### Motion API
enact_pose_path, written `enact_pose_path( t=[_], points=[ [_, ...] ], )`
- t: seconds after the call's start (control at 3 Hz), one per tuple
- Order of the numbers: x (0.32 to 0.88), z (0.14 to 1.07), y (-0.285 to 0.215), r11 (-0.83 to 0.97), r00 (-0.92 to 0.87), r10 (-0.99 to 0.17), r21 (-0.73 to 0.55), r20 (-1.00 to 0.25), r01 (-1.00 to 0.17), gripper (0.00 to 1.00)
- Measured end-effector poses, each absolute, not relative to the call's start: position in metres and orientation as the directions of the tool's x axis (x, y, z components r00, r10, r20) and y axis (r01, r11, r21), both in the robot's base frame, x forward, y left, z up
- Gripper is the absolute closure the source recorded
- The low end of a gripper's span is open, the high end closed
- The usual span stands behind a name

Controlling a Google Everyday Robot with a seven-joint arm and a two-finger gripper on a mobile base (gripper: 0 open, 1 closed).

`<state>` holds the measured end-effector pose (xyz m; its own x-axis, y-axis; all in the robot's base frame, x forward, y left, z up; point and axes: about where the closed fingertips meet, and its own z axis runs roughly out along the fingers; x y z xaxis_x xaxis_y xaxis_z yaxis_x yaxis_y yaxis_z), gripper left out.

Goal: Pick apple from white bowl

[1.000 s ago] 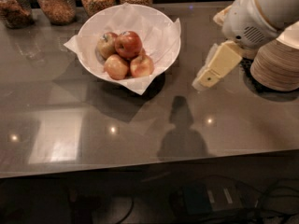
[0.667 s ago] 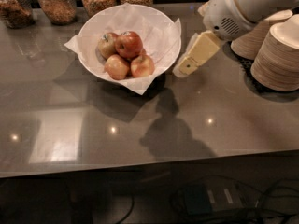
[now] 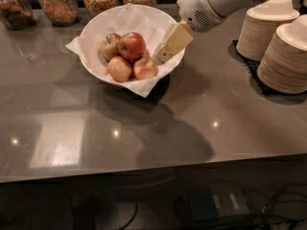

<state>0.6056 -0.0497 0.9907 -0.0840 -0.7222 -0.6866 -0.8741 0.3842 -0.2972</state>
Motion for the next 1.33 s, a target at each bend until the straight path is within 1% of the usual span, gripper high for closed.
enact_pose_path(
  t=[0.67, 1.33],
  points=[
    [0.645, 0.974, -0.015, 0.36, -0.059, -0.682, -0.264, -0.729, -0.895, 0.0],
    [0.668, 0.96, 0.015, 0.323, -0.054, -0.658, -0.216, -0.751, -0.921, 0.0]
  ],
)
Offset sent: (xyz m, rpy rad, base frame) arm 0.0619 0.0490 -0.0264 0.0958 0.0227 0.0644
